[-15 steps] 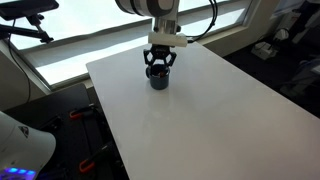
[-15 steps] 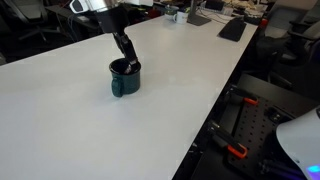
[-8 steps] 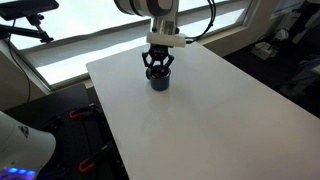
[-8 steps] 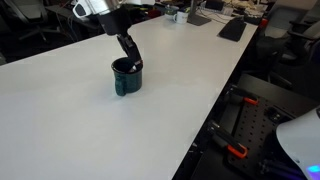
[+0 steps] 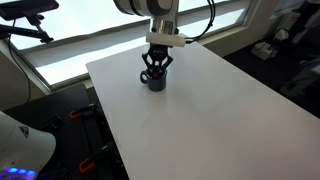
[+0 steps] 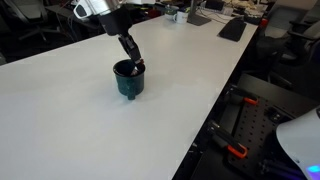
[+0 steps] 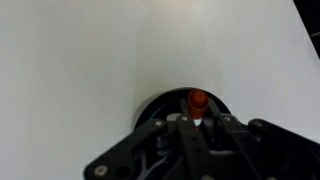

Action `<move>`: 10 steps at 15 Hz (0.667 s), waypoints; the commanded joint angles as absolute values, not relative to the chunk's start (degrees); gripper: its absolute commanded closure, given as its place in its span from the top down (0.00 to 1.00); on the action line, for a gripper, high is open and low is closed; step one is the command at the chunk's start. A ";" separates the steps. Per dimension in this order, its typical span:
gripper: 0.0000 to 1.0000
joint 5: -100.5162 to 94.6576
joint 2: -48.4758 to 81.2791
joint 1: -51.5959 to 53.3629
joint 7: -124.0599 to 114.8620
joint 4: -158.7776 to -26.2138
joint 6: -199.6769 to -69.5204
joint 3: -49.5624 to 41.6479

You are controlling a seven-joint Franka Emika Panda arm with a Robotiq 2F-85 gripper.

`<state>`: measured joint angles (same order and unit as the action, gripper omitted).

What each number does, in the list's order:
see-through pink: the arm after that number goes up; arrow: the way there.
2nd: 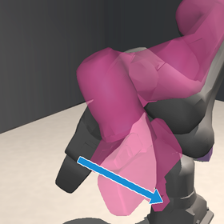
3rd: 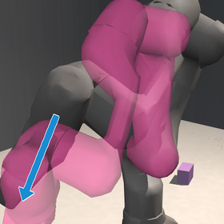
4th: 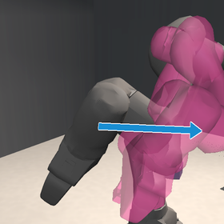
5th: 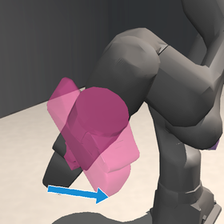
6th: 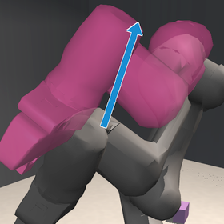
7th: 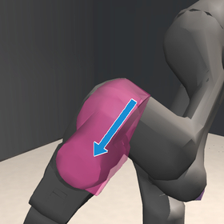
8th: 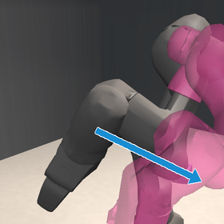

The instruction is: Remove the red marker from the mug.

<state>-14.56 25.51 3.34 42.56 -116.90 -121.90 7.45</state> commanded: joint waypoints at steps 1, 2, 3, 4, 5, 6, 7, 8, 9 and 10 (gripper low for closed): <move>0.05 -14.47 24.29 3.40 41.56 -116.80 -120.71 7.61; 0.05 -14.12 23.68 3.33 41.45 -116.46 -120.63 7.70; 0.05 -13.88 23.24 3.28 41.30 -116.08 -120.58 7.73; 0.05 -13.70 22.66 3.32 40.89 -115.56 -120.49 7.69; 0.05 -13.56 22.10 3.35 40.64 -114.78 -120.14 7.68; 0.05 -13.61 21.57 3.42 40.29 -114.12 -119.90 7.61; 0.05 -13.45 20.95 3.43 39.91 -113.26 -119.37 7.58; 0.05 -13.51 20.35 3.48 38.99 -112.60 -119.09 7.46; 0.05 -13.20 19.62 3.32 38.66 -111.76 -118.20 7.39; 0.05 -13.09 19.15 3.26 37.75 -111.00 -117.58 7.25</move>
<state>-14.23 21.65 3.23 40.01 -112.95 -120.63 7.46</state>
